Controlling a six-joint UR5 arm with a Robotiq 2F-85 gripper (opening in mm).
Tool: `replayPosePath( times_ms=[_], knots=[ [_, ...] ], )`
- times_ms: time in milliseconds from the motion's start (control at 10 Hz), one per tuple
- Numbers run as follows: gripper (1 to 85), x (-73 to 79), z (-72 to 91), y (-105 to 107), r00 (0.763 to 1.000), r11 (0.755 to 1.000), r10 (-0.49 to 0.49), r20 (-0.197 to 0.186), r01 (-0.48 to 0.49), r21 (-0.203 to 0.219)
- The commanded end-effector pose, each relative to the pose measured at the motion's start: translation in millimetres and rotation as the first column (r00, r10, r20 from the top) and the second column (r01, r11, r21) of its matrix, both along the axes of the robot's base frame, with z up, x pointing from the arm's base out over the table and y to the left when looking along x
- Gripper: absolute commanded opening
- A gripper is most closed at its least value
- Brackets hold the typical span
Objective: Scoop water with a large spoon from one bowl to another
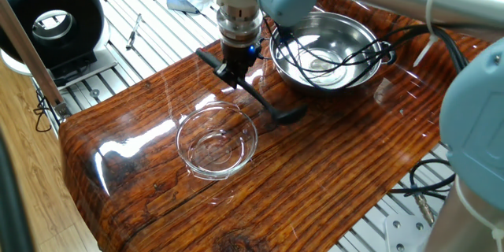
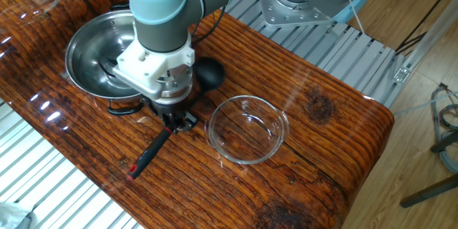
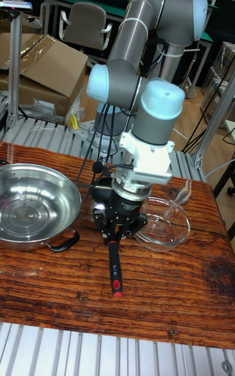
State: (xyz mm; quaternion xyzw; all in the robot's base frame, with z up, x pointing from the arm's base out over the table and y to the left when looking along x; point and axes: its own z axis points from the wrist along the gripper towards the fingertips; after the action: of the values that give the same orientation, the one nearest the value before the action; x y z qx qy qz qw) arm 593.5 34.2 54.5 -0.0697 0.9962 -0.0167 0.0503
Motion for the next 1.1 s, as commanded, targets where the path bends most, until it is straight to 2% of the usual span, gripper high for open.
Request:
replayPosePath(
  times_ms=[0, 300, 600, 700, 800, 1000],
  knots=[
    [1.0, 3.4, 14.8, 2, 0.999, 1.000, 0.029, 0.024, -0.029, 0.002],
    [1.0, -1.4, 23.6, -3, 0.997, 0.997, 0.072, 0.023, -0.072, -0.019],
    [1.0, -13.0, 26.2, -2, 0.995, 0.995, 0.099, -0.004, -0.099, -0.023],
    [1.0, -20.2, 27.1, -6, 0.991, 0.990, 0.131, -0.025, -0.132, -0.044],
    [1.0, -20.3, 28.3, -13, 0.989, 0.986, 0.148, -0.027, -0.150, -0.070],
    [1.0, -20.7, 30.6, -12, 0.991, 0.989, 0.135, -0.012, -0.135, -0.063]
  ],
)
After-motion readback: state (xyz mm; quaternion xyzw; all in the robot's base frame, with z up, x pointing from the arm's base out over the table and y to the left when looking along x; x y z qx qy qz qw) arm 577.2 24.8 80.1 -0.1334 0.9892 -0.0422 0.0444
